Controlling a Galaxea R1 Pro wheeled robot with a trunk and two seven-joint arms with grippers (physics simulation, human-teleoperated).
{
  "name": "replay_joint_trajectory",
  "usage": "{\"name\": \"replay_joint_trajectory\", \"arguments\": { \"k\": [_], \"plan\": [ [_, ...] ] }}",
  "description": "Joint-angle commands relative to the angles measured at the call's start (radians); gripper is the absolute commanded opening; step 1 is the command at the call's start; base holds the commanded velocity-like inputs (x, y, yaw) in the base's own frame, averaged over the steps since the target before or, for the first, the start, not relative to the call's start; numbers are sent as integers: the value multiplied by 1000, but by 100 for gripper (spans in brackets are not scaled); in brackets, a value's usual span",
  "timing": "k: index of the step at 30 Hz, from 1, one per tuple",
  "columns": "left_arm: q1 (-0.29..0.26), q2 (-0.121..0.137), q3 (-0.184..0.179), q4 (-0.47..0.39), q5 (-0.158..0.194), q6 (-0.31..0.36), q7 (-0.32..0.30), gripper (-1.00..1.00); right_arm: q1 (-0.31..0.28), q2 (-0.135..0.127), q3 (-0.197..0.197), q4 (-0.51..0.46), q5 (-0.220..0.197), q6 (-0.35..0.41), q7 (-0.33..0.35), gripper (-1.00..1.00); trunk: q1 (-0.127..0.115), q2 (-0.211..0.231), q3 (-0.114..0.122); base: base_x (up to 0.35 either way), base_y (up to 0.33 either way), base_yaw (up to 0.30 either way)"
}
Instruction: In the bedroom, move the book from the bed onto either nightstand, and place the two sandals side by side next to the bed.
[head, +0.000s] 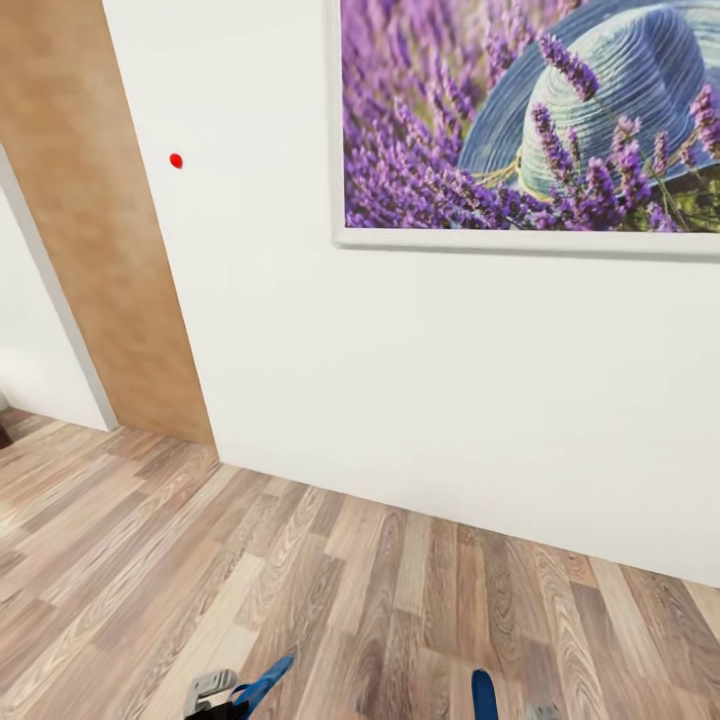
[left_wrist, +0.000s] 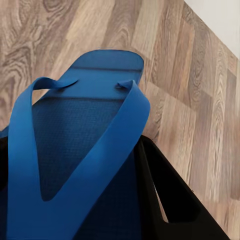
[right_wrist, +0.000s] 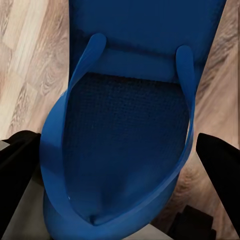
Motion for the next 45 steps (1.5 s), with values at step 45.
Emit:
{"name": "replay_joint_trajectory", "arguments": {
  "k": [45],
  "plan": [
    [-1,2,7,1,-12,-12,-1,-100,0,0,-10,-2,5,10,3,-100,0,0,-1,314,0,102]
  ]
}}
